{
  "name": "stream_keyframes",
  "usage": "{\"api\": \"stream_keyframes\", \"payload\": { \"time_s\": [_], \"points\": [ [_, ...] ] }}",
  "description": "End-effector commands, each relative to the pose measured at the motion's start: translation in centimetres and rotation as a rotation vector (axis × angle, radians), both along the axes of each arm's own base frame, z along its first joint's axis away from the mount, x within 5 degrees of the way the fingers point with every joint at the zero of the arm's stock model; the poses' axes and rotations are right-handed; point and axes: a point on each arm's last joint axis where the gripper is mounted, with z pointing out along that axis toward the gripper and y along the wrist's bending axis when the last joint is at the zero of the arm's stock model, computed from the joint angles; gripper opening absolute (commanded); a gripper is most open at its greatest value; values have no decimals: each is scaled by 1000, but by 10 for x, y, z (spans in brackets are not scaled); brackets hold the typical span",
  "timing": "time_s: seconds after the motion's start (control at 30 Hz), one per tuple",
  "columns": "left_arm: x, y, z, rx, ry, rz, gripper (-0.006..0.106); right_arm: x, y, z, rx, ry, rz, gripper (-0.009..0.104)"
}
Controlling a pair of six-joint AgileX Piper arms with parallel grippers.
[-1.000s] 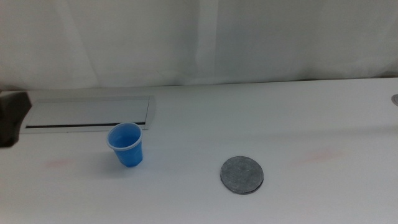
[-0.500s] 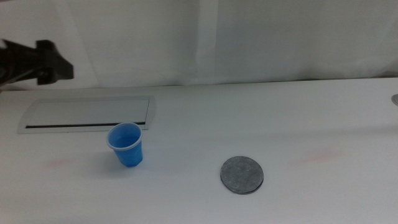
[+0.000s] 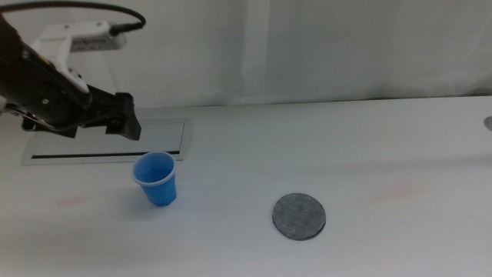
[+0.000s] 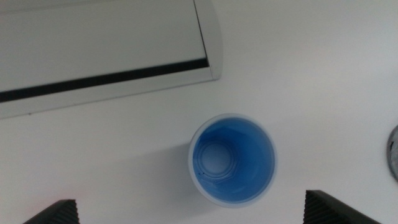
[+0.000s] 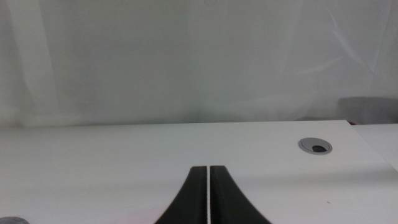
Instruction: Place an empty cup on a cup mat.
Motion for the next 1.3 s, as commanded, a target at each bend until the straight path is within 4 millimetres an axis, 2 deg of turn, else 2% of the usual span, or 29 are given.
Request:
{"api": "stream_keyframes", "payload": {
  "time_s": [0.0, 0.17, 0.47, 0.77, 1.27],
  "points": [
    [4, -6, -8, 9, 26, 0, 90, 0, 0, -1, -8, -9, -2, -2],
    [13, -17, -29, 21, 75, -23, 90, 0, 0, -1, -8, -9, -2, -2],
    [28, -21, -66, 42, 167, -8, 90, 0, 0, -1, -8, -9, -2, -2],
    [38, -23, -82, 37, 152, 15, 86, 0, 0, -1, -8, -9, -2, -2],
    [46, -25, -119, 45, 254, 69, 85, 0, 0, -1, -8, -9, -2, -2]
  ]
}}
